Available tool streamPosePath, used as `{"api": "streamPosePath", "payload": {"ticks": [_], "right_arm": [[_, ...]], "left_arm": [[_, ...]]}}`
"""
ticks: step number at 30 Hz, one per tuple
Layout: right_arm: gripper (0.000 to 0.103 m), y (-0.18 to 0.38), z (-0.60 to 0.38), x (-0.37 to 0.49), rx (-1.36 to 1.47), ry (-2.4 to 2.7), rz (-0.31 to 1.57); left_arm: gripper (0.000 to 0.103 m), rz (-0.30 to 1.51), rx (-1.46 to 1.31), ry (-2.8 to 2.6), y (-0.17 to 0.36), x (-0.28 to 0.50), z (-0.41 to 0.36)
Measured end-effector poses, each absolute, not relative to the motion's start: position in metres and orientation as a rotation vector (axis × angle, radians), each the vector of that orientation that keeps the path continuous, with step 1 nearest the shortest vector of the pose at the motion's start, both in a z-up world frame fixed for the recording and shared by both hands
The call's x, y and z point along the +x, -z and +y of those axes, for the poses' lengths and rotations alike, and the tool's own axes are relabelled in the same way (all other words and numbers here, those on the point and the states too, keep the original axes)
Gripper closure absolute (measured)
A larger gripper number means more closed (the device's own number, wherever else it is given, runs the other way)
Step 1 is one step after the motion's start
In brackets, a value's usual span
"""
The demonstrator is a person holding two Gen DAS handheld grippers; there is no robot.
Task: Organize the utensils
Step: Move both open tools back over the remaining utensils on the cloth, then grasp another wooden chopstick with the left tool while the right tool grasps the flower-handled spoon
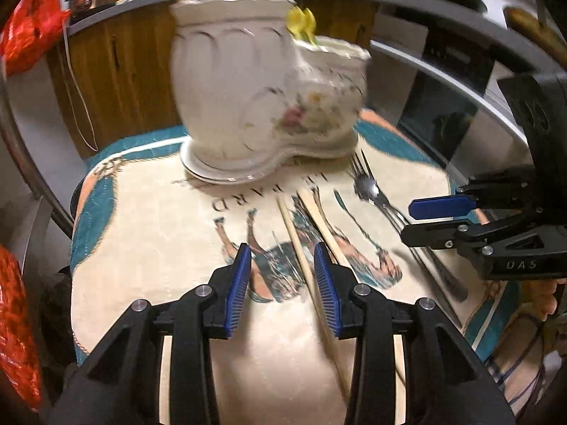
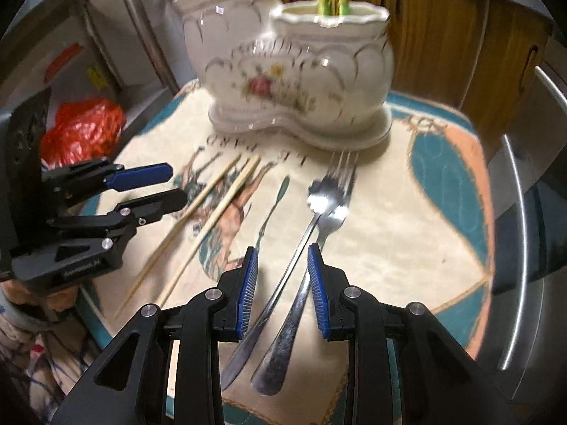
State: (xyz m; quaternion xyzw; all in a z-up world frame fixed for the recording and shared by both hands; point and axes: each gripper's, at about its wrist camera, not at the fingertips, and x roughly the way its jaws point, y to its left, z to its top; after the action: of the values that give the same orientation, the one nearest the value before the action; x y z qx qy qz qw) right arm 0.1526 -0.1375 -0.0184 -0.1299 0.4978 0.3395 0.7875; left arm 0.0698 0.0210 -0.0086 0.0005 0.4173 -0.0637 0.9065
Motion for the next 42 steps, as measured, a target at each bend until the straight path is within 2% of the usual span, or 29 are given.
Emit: {"api": "streamPosePath", "payload": {"ticks": [5,13,20,25,35,42], "right_arm": [[0.073,0.021,-0.130,0.151,-0.313,-0.723,1.081],[0.082,0.029,-0.110,0.160,-0.413,-0.682,1.121],[0.096,0.029,-0.096,0.163,-0.462,-0.697,1.153],[0.099,0.022,-0.100,0.162,-0.419,-0.704,1.164],[0.099,-0.015,-0.147,0.177,-0.330,-0.664,1.134],[0.099,0.012,-0.173,0.194,-0.454,-0.579,1.261]], "left_arm": [[0.070,0.920,0.044,0.138,0.021,0.074,0.013],[0.077,0.946,0.127,0.125,0.021,0.080,0.000],[0.090,0.977,0.139,0.155,0.020,0.085,-0.002],[0.098,1.001,0.130,0.182,0.018,0.088,0.006],[0.098,1.039,0.162,0.142,0.018,0.089,0.022],[0.098,1.129,0.264,0.162,0.016,0.096,0.015]]}}
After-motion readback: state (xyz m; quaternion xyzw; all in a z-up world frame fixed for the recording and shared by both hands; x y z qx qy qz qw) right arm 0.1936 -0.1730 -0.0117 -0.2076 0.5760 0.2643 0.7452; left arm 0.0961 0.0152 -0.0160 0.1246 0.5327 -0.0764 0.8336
